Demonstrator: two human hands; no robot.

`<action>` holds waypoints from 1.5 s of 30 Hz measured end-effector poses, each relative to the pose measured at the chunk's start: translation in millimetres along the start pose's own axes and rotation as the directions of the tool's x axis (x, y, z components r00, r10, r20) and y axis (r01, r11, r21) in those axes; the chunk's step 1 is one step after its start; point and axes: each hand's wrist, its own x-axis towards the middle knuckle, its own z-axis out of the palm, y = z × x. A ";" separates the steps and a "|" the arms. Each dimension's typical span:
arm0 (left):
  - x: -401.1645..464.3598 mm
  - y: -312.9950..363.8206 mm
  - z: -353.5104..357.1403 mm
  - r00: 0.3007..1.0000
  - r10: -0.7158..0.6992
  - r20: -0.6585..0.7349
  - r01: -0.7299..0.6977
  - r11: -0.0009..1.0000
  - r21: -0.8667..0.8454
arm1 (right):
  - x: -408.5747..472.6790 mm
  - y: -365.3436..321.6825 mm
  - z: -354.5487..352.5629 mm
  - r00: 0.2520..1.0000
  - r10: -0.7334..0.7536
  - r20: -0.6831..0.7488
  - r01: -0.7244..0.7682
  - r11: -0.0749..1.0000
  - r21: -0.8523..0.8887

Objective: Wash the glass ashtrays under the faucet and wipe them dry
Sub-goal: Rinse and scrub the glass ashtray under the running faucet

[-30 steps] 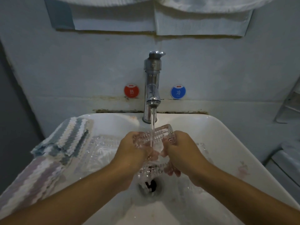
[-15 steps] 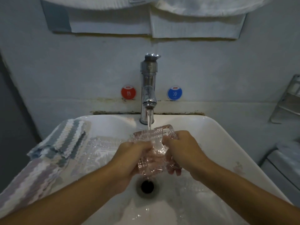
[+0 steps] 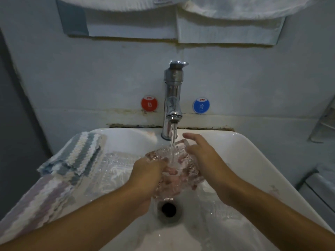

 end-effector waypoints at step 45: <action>-1.1 5.3 10.6 0.995 0.097 -0.027 -0.100 0.964 -0.245 | 3.9 0.0 8.4 0.968 0.177 -0.179 -0.153 0.978 0.139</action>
